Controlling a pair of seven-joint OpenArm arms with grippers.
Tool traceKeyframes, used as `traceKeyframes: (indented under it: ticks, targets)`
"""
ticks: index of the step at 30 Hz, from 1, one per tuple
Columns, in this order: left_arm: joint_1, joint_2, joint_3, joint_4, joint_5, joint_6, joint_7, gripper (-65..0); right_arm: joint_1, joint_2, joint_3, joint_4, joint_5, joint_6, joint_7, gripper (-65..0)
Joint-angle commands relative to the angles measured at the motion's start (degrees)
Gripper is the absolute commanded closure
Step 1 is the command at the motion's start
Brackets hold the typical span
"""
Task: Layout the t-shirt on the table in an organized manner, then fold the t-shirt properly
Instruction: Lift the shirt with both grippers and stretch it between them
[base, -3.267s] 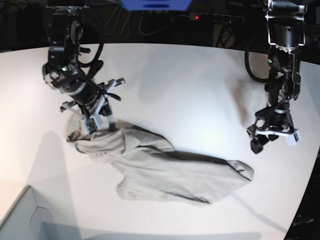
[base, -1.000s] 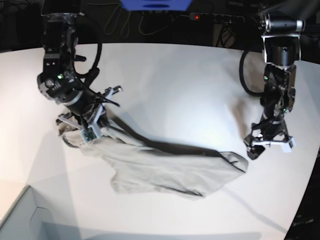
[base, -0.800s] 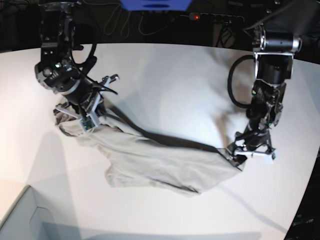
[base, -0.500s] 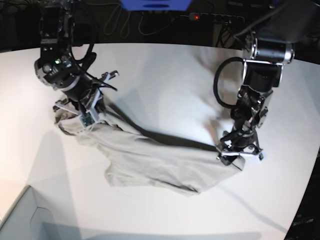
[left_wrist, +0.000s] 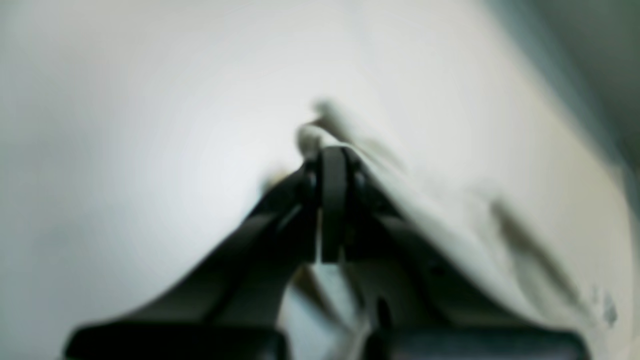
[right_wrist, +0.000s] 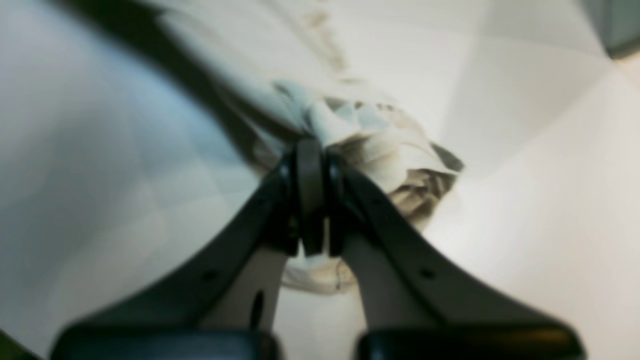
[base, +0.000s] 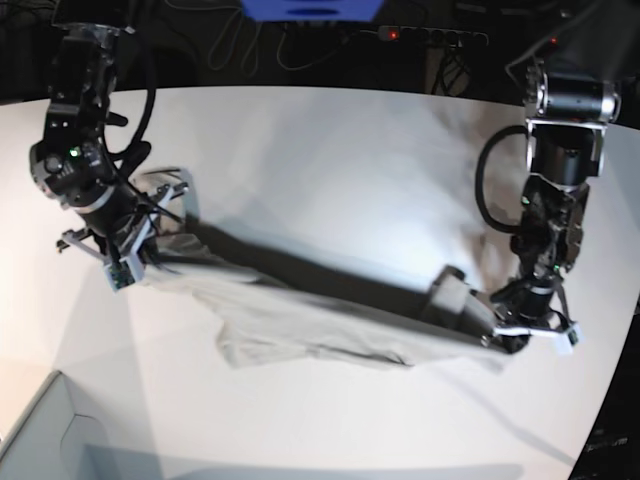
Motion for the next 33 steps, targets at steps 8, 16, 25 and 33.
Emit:
traceKeyframes:
  ticks: [8, 16, 25, 33]
  targets:
    - [-6.9, -5.1, -0.5, 15.7, -0.3, -0.3, 5.7, -0.3, 7.6, 2.0, 3.0, 1.1, 0.2, 0.8, 1.5, 0.0]
    - [-9.9, -4.0, -0.3, 12.3, -0.2, -0.6, 8.4, -0.3, 8.6, 2.0, 3.0, 4.4, 0.2, 0.8, -2.2, 0.0]
    - [-14.8, 0.1, -0.3, -4.8, -0.2, -0.7, 7.1, -6.8, 6.7, 2.0, 3.1, 2.8, 0.3, 0.8, -2.0, 0.0]
    - [-13.6, -0.8, -0.7, -5.5, -0.3, -0.8, 6.7, -43.9, 6.3, 3.3, 5.9, 2.8, 0.2, 0.8, -2.1, 0.0]
